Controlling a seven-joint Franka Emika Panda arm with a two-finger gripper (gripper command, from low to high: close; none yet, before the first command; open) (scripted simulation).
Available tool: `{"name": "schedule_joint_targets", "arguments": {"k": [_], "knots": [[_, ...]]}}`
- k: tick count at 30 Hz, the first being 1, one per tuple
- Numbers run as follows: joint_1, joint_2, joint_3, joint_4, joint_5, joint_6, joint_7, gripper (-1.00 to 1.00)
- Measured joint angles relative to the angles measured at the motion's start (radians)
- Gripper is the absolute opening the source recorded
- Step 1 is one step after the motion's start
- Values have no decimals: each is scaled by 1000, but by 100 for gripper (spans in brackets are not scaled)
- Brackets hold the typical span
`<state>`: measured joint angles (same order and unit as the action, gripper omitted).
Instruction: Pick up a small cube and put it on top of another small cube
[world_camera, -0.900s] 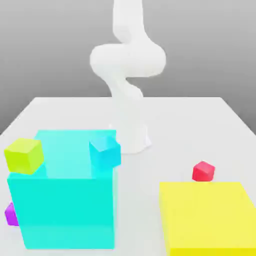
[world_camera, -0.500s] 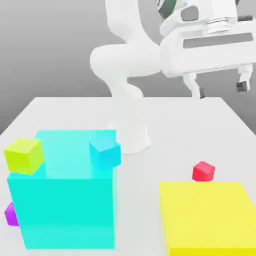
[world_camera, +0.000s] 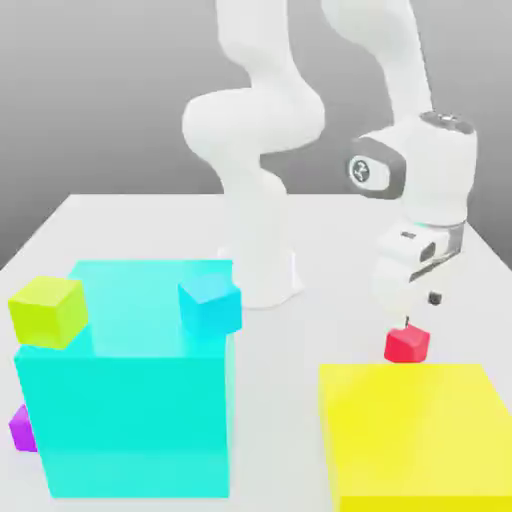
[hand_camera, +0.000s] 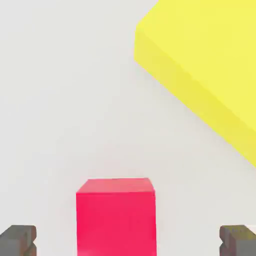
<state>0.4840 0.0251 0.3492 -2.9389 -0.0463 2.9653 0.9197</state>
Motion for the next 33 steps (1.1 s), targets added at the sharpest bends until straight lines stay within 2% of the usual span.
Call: {"name": "schedule_joint_targets", "arguments": {"k": [3,5,6,12,14,15,18,20,22,26,33], "knots": [[137,110,-176,21,-167,85,120,0],[239,181,-288,34,-216,144,159,0],[275,209,-326,40,-227,168,169,-100],[295,224,-346,42,-233,181,176,-100],[259,190,-308,36,-220,153,163,-100],[225,160,-270,30,-199,129,146,-100],[168,57,-174,8,-52,47,37,-100],[181,-16,-161,-6,36,-11,-23,-100],[193,-78,-164,-5,71,-63,-60,-100],[175,-145,-176,66,15,-136,-116,-100],[99,-231,-186,211,-158,-251,-164,-100]]}}
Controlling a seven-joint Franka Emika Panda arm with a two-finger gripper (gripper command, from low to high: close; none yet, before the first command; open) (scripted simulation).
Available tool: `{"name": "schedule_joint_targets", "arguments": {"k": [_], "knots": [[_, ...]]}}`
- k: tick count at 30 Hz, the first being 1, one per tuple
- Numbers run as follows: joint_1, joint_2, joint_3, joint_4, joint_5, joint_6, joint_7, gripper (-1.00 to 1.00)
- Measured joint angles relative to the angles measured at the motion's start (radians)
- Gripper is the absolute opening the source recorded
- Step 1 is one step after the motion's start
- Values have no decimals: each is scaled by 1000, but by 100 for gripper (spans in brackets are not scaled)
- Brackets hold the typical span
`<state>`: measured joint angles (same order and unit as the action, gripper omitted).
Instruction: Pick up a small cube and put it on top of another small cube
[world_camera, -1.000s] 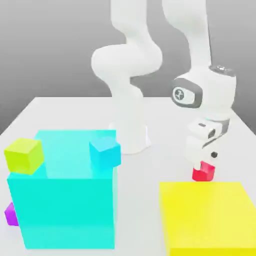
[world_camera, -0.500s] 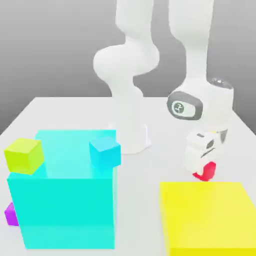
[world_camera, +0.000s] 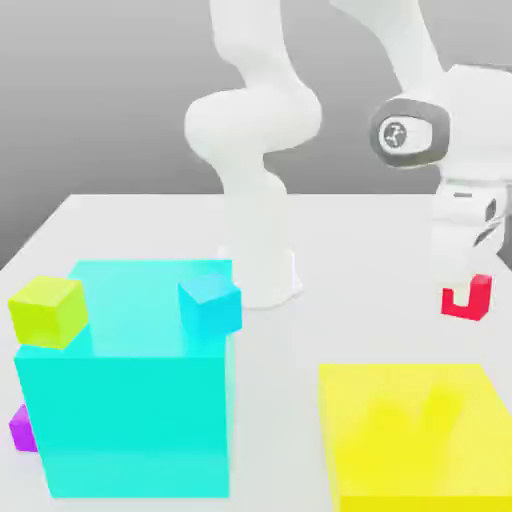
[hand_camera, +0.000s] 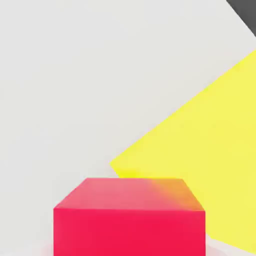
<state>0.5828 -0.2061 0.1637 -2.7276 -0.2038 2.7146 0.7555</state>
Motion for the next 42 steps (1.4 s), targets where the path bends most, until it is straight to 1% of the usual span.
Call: {"name": "schedule_joint_targets", "arguments": {"k": [9,17,19,23,29,38,42], "knots": [[-111,-83,12,189,-237,-164,-30,-100],[-205,-127,54,362,-448,-342,-61,-100],[-237,-121,43,390,-469,-368,-40,-100],[-325,-86,-29,411,-442,-371,62,-100],[-461,-27,-160,431,-370,-358,228,-100],[-679,86,-387,429,-177,-300,493,-100],[-826,150,-477,425,-60,-273,602,-100]]}}
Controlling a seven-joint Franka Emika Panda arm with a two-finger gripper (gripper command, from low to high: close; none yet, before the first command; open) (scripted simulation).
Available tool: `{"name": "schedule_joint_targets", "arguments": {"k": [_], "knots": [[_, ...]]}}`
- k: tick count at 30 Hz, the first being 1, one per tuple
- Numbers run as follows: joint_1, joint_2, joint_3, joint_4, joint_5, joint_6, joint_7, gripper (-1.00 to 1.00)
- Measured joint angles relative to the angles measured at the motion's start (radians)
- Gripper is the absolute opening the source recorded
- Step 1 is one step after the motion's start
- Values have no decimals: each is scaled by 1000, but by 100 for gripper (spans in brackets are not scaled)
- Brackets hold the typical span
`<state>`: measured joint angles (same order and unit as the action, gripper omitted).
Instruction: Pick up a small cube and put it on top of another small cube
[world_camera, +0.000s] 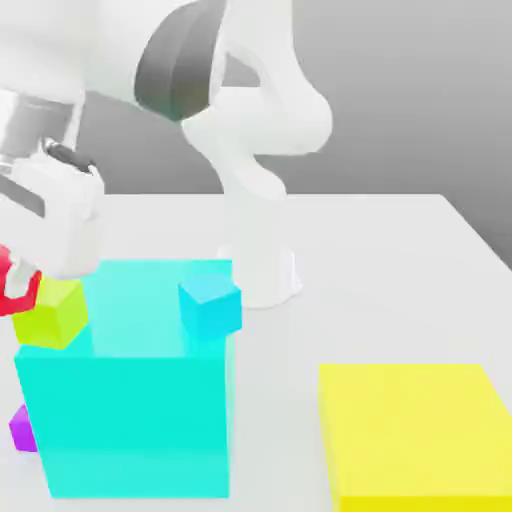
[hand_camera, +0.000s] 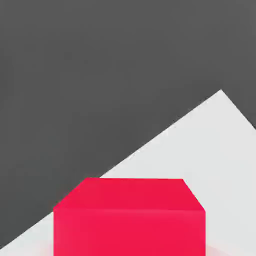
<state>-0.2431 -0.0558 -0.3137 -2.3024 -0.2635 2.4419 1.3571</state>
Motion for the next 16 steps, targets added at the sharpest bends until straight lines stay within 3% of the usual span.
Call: {"name": "schedule_joint_targets", "arguments": {"k": [7,12,13,16], "knots": [[-81,158,3,-148,299,133,139,-100],[-125,330,60,-161,433,284,92,-100],[-132,350,70,-160,446,302,83,100],[-132,350,70,-160,446,302,83,100]]}}
